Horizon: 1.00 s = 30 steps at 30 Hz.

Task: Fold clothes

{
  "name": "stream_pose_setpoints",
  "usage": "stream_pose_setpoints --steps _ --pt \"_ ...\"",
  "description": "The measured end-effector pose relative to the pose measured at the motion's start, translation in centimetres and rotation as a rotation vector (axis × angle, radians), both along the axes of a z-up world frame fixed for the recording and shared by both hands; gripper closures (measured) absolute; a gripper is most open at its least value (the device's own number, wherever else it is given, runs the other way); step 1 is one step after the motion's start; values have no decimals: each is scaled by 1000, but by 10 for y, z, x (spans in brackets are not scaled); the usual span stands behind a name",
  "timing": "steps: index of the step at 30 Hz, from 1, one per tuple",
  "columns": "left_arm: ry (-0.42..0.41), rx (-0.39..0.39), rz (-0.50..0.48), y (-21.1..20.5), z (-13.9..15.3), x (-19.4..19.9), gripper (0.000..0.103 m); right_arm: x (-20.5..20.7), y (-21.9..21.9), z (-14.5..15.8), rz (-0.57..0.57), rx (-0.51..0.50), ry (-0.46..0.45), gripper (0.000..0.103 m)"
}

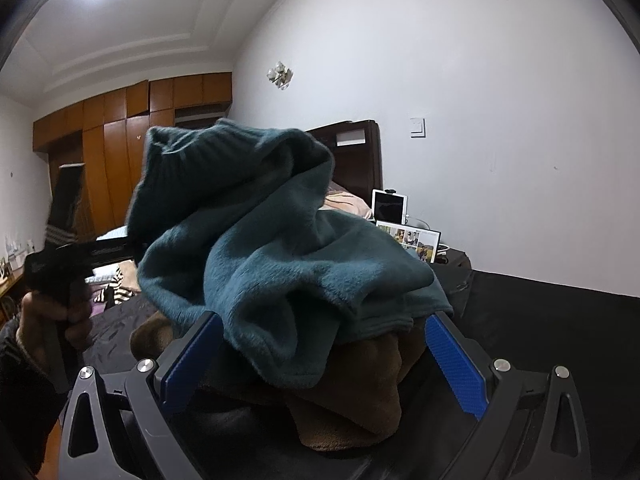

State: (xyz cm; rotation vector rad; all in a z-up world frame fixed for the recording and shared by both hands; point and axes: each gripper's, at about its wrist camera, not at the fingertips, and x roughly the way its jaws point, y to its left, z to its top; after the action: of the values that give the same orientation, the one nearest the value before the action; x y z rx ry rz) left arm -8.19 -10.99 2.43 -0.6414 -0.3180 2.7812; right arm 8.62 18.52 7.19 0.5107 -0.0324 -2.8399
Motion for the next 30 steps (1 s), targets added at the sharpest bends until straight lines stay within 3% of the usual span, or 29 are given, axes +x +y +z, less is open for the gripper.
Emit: stream_pose_setpoints --steps 9,16,24,30 --pt "21 59 33 -38 -2 39 91 -7 6 7 17 20 26 0" --pt "11 73 32 -61 -15 60 91 -39 8 38 28 88 63 0" --pt "-16 85 28 -70 -31 58 91 -122 -10 48 41 7 -75 0" --pt "-29 94 36 -78 -38 53 91 -148 -52 29 190 31 -165 0"
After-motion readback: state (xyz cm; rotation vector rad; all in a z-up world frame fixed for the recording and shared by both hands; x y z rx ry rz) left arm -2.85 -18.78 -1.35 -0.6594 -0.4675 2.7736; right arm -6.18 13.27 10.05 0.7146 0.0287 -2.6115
